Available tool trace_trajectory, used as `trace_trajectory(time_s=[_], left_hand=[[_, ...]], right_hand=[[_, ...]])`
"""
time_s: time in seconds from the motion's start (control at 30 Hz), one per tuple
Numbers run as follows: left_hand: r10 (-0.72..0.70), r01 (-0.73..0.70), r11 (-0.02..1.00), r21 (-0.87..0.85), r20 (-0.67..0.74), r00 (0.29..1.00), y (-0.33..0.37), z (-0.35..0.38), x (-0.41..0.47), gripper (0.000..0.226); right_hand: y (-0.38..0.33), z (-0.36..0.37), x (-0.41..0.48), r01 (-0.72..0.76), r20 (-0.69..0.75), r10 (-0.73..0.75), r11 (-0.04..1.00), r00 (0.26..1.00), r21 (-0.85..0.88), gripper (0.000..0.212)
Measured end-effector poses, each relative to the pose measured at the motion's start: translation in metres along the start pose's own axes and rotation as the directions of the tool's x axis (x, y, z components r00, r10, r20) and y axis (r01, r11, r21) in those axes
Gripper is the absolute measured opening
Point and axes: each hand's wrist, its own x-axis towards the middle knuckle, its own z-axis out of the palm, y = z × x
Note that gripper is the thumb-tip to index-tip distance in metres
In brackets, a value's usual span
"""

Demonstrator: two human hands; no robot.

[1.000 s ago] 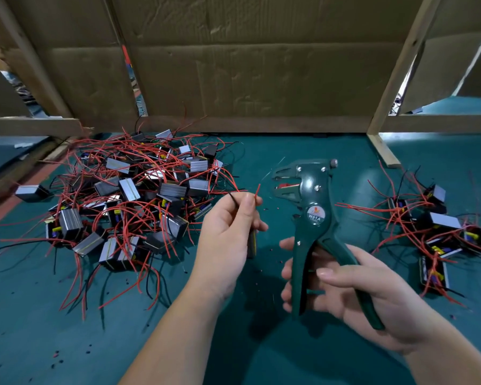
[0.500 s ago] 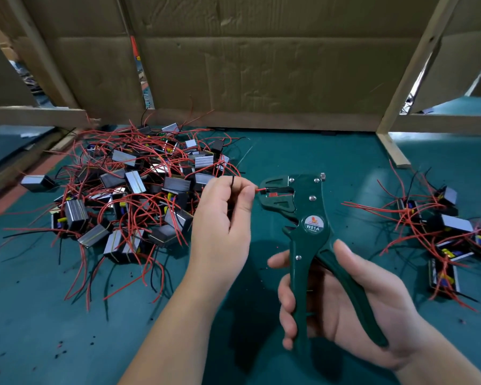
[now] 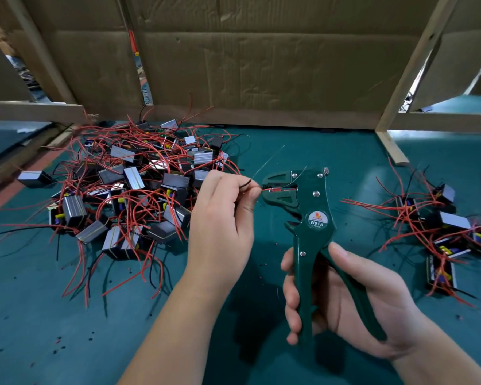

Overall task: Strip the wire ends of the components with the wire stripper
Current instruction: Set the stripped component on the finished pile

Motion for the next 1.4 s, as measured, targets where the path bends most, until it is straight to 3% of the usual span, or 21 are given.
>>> trace_trajectory(time_s=[0.23,0.3,0.4,0.47,0.63,0.77,0.87,0.93,1.03,1.17,1.27,1.4], left_hand=[[0.034,-0.035,0.999,0.036,0.025,0.999,-0.005,0.000,0.001,0.017],[0.044,-0.046,0.999,0.027,0.051,0.998,-0.006,0.000,0.001,0.019],[-0.088,0.105,0.989,-0.100,0.162,0.983,0.000,0.003,-0.005,0.024],[-0.179,0.208,0.971,-0.116,0.219,0.959,0.001,0.007,-0.009,0.016],[-0.280,0.335,0.906,-0.258,0.227,0.933,-0.004,0.008,-0.006,0.010],[-0.301,0.397,0.853,-0.340,0.303,0.904,-0.006,0.006,-0.002,0.008],[-0.307,0.402,0.847,-0.347,0.299,0.904,-0.006,0.005,-0.001,0.009],[-0.301,0.378,0.872,-0.310,0.270,0.915,-0.006,0.005,-0.002,0.012],[-0.258,0.314,0.912,-0.263,0.225,0.940,-0.007,0.005,-0.003,0.016],[-0.173,0.196,0.959,-0.206,0.125,0.977,-0.009,0.004,-0.002,0.015],[-0.145,0.151,0.966,-0.212,0.042,0.989,-0.008,0.004,-0.002,0.015],[-0.119,0.117,0.970,-0.211,0.006,0.993,-0.007,0.003,-0.002,0.014]], right_hand=[[0.000,0.006,0.000,-0.021,-0.102,0.019,1.000,0.995,-0.017,0.054],[0.003,0.012,0.003,-0.004,-0.216,-0.004,0.999,0.976,-0.039,0.046],[0.004,0.017,0.009,0.026,-0.432,-0.045,0.998,0.901,-0.051,0.039],[0.003,0.017,0.010,0.023,-0.472,-0.036,0.999,0.881,-0.035,0.041],[0.001,0.012,0.009,0.052,-0.406,-0.028,0.997,0.913,0.048,0.041],[-0.006,0.003,0.010,0.235,-0.399,-0.170,0.965,0.901,0.119,0.042],[-0.014,-0.005,0.004,0.309,-0.392,-0.262,0.949,0.882,0.060,0.049],[-0.019,-0.008,-0.002,0.269,-0.309,-0.251,0.963,0.917,0.017,0.061],[-0.021,-0.011,-0.008,0.101,-0.152,-0.103,0.995,0.983,-0.019,0.073],[-0.015,-0.007,-0.005,-0.056,-0.132,0.052,0.998,0.990,-0.032,0.077],[-0.014,-0.004,-0.002,-0.109,-0.138,0.111,0.994,0.984,0.018,0.077],[-0.016,-0.003,-0.003,-0.087,-0.013,0.088,0.994,0.996,0.066,0.068]])
